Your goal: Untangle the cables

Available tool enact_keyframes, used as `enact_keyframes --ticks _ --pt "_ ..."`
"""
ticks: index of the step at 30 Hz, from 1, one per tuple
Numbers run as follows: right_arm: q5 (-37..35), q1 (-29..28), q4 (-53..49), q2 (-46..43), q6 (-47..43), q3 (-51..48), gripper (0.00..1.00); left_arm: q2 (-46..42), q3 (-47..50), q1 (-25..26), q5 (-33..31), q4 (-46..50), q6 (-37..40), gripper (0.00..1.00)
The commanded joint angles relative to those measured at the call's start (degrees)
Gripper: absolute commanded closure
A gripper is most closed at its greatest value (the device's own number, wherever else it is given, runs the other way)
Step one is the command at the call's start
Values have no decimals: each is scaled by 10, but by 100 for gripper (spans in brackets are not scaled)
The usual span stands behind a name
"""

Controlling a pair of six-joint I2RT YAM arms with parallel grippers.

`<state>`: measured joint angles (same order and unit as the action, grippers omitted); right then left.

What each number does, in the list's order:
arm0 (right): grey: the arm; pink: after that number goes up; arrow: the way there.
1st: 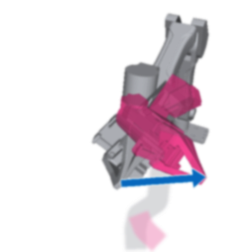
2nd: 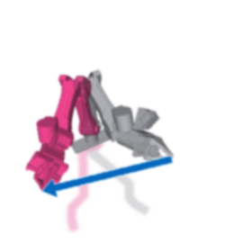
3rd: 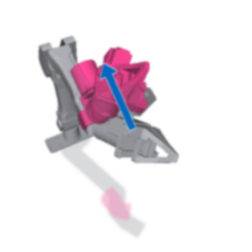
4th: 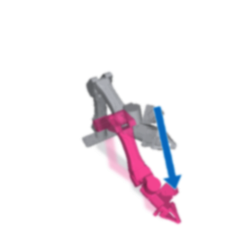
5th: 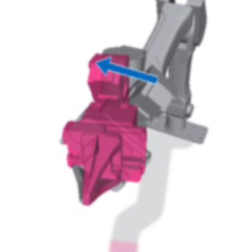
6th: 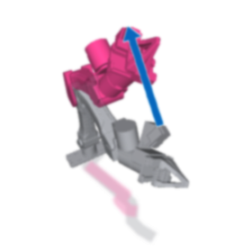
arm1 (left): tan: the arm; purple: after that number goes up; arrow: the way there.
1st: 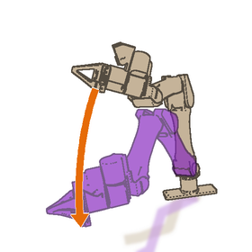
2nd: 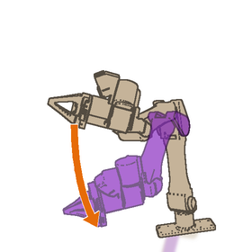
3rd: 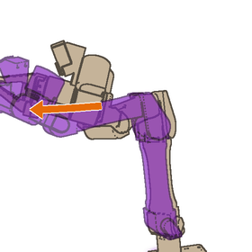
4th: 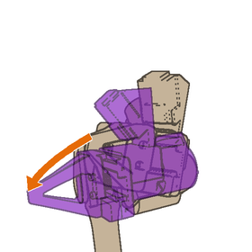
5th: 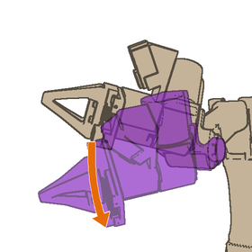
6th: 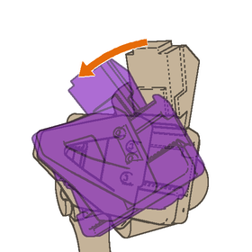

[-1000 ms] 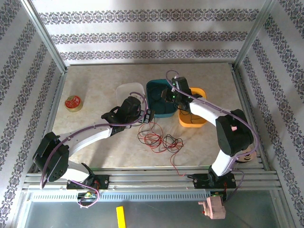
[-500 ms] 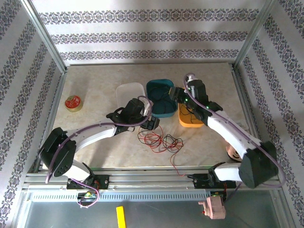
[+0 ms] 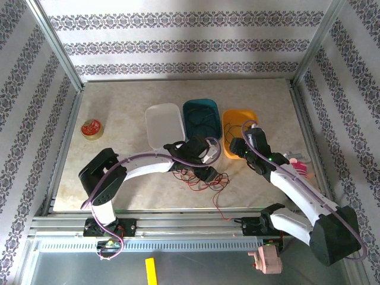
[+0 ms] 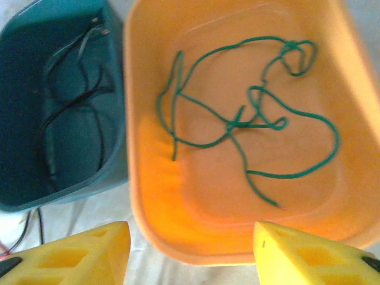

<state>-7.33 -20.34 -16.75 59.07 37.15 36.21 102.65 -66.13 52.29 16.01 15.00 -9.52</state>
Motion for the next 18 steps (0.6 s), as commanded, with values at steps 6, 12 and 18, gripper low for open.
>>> enact_keyframes --ticks 6,12,18 --pt "-19 49 -14 -20 26 -24 43 33 -32 18 -33 44 10 42" --pt "-9 68 -15 -17 18 -27 43 46 -41 22 -31 42 11 61" --pt "-5 89 -23 -21 2 -30 43 52 -51 25 -33 36 11 85"
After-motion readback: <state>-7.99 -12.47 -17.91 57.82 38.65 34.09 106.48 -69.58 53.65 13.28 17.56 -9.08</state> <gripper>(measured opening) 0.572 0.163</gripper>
